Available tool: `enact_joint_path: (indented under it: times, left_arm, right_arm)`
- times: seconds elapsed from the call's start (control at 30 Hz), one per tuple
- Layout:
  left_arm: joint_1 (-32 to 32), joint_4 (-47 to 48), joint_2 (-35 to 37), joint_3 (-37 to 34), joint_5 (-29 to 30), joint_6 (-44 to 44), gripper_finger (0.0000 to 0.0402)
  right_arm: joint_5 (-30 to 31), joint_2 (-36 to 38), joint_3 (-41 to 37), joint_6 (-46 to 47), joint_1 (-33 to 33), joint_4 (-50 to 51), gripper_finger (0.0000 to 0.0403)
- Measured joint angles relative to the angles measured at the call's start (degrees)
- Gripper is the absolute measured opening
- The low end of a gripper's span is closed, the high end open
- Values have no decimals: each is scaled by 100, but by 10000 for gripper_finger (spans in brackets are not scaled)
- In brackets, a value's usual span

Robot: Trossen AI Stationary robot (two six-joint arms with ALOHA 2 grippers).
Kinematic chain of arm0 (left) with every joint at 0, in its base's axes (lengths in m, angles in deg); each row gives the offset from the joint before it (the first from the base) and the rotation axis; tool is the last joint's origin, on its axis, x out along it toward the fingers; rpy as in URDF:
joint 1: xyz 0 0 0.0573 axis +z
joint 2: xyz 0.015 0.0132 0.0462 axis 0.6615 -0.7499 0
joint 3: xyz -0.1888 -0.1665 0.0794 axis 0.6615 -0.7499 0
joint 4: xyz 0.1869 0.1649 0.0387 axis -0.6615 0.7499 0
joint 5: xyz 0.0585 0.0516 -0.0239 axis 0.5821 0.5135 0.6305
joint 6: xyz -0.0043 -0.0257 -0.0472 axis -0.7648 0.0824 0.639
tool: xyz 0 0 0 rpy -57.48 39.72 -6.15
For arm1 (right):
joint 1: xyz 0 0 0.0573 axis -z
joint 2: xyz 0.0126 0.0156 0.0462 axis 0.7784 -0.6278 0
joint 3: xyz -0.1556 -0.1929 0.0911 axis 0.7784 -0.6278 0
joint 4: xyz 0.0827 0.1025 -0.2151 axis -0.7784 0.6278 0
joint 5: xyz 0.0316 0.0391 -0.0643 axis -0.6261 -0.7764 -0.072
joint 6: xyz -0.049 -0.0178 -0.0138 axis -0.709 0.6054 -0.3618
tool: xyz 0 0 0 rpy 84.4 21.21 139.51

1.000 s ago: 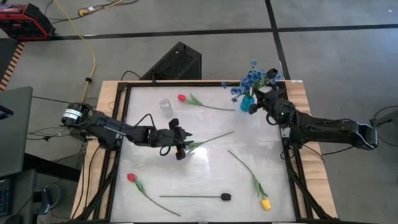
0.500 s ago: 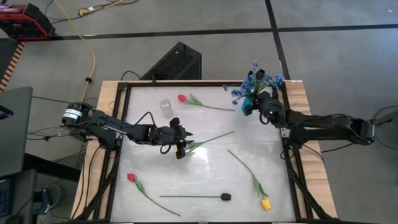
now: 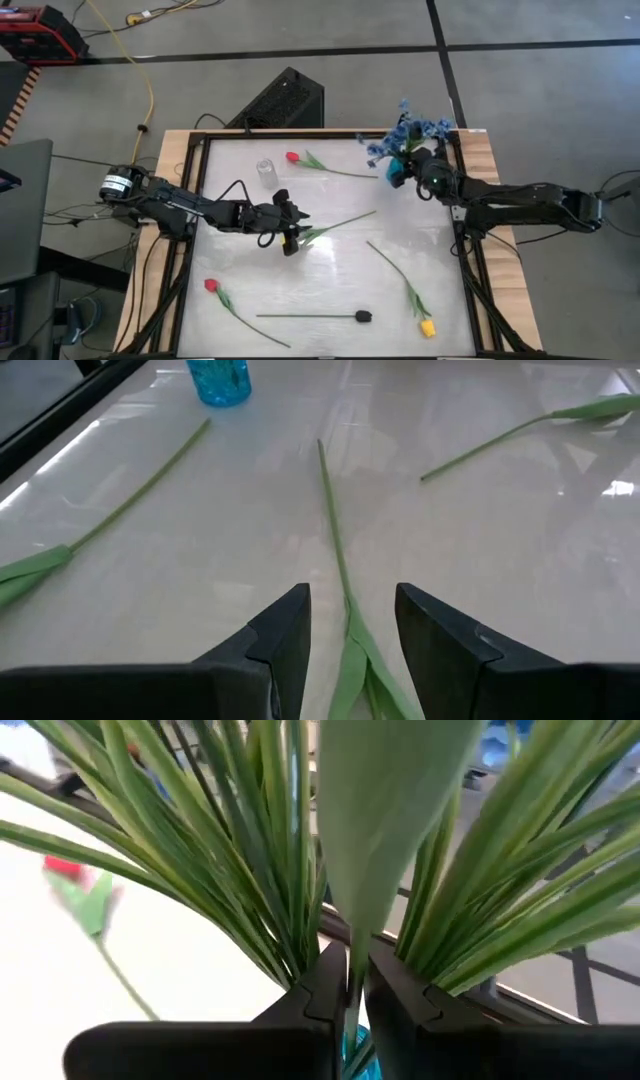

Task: Sort flowers into vase by color
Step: Put the top black flower into the blue vase

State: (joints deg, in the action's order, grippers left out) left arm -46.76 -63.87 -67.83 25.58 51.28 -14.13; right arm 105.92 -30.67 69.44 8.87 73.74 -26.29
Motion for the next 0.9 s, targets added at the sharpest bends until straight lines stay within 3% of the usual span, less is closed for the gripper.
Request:
enact_joint_path:
  times: [0.37, 0.67, 0.9]
  left_arm:
    - [0, 46, 0, 0, 4, 26, 138]
    - [0, 85, 0, 0, 9, 33, 138]
    - [0, 402, 2, 0, 11, 24, 138]
  right_arm:
    - [-269, 0, 66, -19, -2, 140, 72]
    - [-376, -2, 1067, 209, -2, 2282, 142]
    - [-1203, -2, 1850, 499, -10, 3781, 175]
